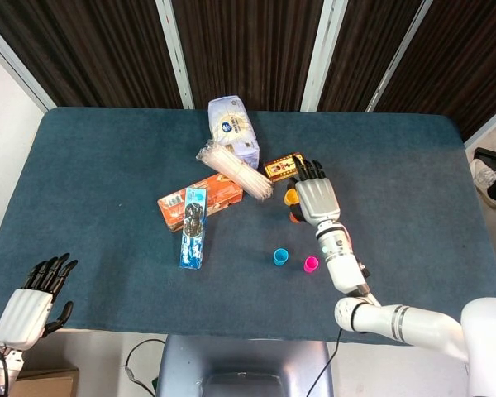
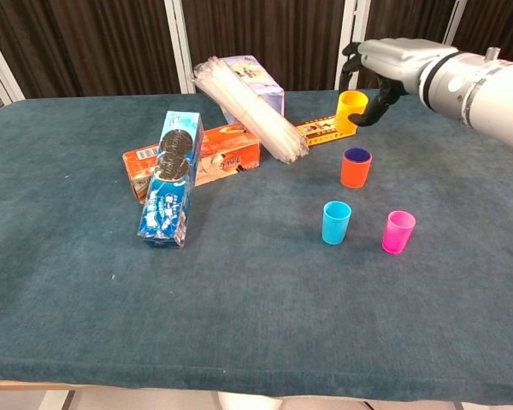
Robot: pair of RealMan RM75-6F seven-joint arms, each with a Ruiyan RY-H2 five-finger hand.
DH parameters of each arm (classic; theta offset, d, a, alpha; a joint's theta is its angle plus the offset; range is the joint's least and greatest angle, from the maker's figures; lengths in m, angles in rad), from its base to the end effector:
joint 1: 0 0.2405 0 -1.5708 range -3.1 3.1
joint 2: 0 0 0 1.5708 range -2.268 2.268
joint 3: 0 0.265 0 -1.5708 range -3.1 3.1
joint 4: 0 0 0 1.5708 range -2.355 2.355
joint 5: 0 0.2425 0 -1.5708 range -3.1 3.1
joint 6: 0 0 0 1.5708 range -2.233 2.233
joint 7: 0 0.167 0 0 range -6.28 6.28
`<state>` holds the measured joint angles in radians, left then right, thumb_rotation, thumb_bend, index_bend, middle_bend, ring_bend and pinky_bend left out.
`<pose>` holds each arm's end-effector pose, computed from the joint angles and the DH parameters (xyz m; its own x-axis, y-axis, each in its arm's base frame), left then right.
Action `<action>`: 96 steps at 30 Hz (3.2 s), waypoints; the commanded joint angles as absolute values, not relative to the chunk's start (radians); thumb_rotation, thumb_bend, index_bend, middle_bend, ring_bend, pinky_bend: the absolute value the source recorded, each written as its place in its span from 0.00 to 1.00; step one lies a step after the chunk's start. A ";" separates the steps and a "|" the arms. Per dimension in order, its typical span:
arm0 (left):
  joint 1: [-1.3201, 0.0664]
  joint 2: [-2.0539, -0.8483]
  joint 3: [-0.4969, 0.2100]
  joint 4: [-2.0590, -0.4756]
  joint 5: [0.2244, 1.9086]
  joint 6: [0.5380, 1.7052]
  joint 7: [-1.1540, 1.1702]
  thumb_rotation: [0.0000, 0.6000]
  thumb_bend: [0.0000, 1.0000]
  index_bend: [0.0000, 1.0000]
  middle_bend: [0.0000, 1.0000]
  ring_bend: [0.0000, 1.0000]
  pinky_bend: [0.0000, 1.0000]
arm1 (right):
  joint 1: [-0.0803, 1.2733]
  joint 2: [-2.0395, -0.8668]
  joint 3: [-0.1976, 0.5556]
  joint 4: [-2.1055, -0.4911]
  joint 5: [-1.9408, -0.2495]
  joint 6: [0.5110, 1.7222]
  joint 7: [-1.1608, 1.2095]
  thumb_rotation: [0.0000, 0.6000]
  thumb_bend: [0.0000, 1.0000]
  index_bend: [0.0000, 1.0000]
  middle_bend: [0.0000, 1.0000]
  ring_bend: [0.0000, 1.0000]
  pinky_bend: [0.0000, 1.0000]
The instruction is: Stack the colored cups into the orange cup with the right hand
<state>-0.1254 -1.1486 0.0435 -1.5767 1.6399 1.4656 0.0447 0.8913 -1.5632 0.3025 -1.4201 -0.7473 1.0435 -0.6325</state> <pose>-0.3173 0.1954 0.1003 0.4615 0.0877 0.8828 0.8781 -0.1866 -0.4406 -0.1204 -0.4435 -0.0201 0.5053 -0.1330 0.8527 -0.8586 -0.1772 0.4811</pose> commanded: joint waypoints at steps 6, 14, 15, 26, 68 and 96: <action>-0.130 -1.156 0.041 -1.572 1.636 1.457 0.055 1.00 0.46 0.00 0.00 0.00 0.10 | 0.886 -1.568 0.275 -1.358 -0.722 0.991 -0.617 1.00 0.48 0.61 0.06 0.00 0.00; -0.129 -1.155 0.041 -1.569 1.638 1.462 0.049 1.00 0.46 0.00 0.00 0.00 0.10 | 0.897 -1.615 0.256 -1.303 -0.729 0.972 -0.612 1.00 0.48 0.61 0.06 0.00 0.00; -0.129 -1.155 0.041 -1.569 1.639 1.463 0.049 1.00 0.46 0.00 0.00 0.00 0.10 | 0.898 -1.620 0.255 -1.297 -0.731 0.971 -0.613 1.00 0.48 0.60 0.06 0.00 0.00; -0.128 -1.151 0.043 -1.568 1.641 1.466 0.040 1.00 0.46 0.00 0.00 0.00 0.10 | 0.882 -1.570 0.231 -1.380 -0.716 0.956 -0.632 1.00 0.48 0.15 0.01 0.00 0.00; -0.123 -1.145 0.046 -1.571 1.654 1.483 0.027 1.00 0.46 0.00 0.00 0.00 0.10 | 0.834 -1.569 0.077 -1.552 -0.886 0.935 -0.610 1.00 0.48 0.51 0.00 0.00 0.00; -0.128 -1.151 0.043 -1.571 1.645 1.467 0.041 1.00 0.46 0.00 0.00 0.00 0.10 | 0.861 -1.564 0.280 -1.427 -0.743 1.060 -0.627 1.00 0.48 0.62 0.07 0.00 0.00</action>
